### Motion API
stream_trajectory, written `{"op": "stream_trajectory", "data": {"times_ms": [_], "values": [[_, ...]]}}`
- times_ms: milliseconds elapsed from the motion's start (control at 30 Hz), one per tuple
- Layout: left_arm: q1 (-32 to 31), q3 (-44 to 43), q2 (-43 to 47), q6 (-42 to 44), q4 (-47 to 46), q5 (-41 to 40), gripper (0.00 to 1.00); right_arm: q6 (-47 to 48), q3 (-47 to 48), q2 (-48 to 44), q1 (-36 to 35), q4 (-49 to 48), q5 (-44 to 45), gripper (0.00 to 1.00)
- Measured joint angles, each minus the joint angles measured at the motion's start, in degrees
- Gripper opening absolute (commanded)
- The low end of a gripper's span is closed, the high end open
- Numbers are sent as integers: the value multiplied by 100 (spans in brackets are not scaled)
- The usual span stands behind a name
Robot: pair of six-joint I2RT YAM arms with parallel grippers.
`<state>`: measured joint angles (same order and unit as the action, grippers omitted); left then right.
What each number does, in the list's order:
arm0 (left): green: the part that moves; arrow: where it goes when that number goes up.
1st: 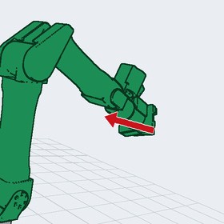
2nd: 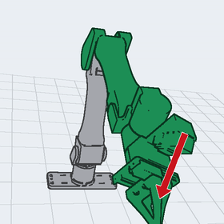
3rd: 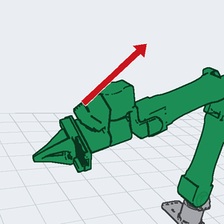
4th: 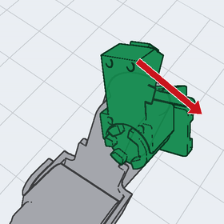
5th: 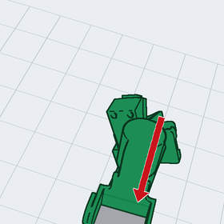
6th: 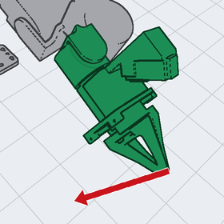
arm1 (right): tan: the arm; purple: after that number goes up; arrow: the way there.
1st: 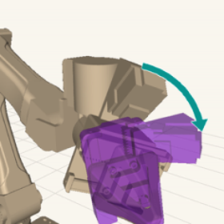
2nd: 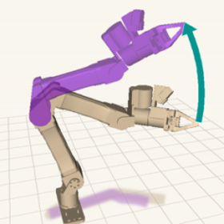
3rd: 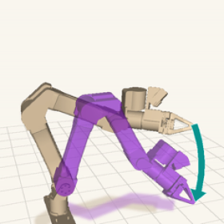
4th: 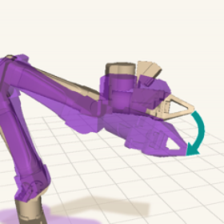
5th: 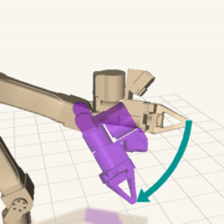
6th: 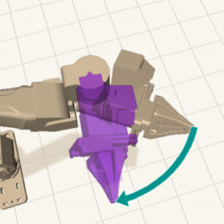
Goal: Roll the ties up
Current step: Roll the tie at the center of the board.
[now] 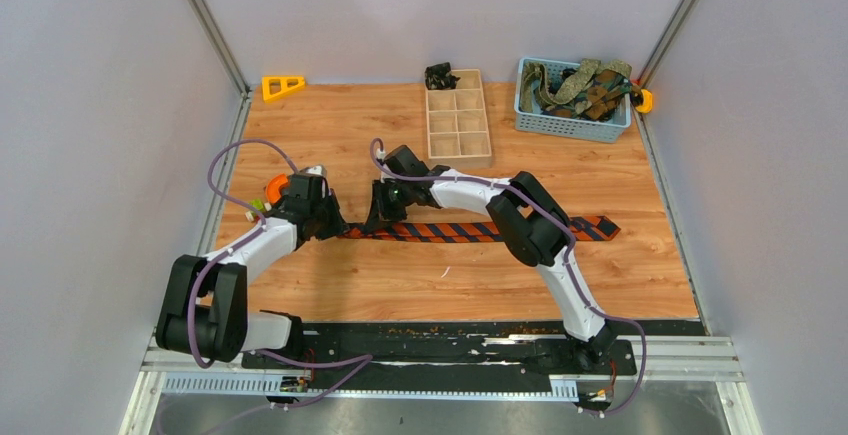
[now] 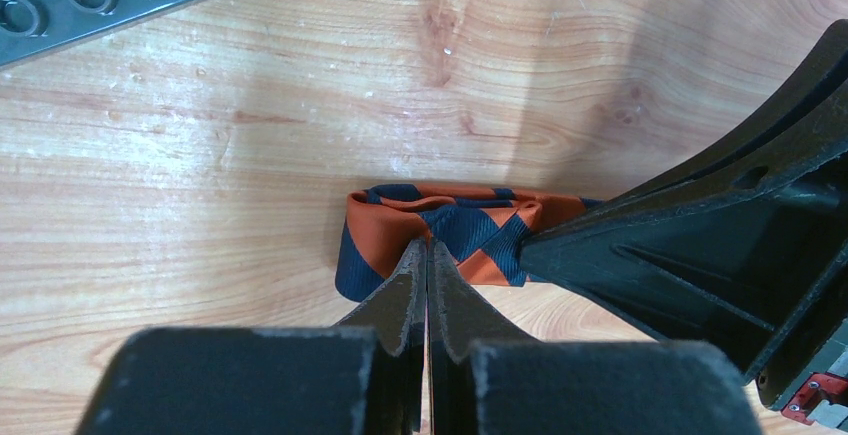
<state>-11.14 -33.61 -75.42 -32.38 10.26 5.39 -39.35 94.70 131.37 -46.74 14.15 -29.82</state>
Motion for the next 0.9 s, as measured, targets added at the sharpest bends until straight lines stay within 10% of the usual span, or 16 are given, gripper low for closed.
{"op": "stream_trajectory", "data": {"times_ms": [900], "values": [[-7,0,-17,61,-87,4,12,356,94,-66,4,341,313,0]]}}
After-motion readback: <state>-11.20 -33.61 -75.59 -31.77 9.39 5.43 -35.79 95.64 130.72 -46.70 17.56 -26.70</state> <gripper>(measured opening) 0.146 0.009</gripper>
